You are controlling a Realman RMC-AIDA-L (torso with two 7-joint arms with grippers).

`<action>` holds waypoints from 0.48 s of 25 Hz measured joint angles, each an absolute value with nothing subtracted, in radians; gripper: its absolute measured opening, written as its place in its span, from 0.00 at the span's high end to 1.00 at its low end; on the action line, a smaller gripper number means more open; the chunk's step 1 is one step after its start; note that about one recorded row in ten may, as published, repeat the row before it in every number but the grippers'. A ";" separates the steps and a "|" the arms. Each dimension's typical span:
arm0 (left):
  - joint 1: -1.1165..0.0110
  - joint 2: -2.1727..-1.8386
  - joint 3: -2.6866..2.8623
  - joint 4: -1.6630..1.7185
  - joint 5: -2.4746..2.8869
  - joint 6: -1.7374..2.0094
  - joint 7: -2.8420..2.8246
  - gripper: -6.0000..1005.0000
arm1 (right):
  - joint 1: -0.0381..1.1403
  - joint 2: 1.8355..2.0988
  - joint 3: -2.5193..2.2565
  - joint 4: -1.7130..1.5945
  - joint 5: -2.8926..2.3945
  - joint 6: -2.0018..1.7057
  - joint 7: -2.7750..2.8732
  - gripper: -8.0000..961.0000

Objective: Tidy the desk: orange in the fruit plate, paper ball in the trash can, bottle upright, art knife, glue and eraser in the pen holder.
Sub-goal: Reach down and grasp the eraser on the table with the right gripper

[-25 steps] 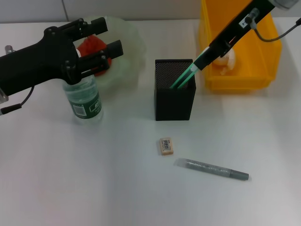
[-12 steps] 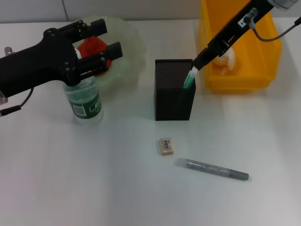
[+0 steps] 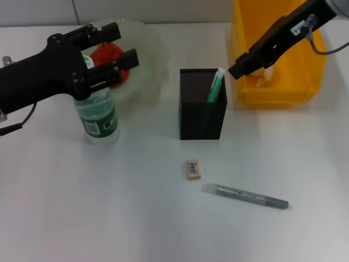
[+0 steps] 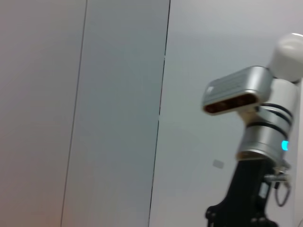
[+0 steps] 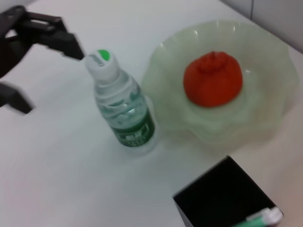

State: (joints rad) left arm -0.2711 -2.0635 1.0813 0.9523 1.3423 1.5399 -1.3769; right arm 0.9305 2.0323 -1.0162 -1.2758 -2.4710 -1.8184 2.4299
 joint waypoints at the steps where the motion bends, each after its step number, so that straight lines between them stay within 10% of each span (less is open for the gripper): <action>1: -0.271 -2.063 1.081 0.952 1.342 1.540 -1.377 0.34 | 0.901 2.039 -1.016 -1.322 -2.449 -1.828 2.430 0.74; 12: -0.278 -2.066 1.067 0.949 1.340 1.542 -1.384 0.34 | 0.646 2.048 -0.855 -1.485 -1.979 -1.930 2.402 0.71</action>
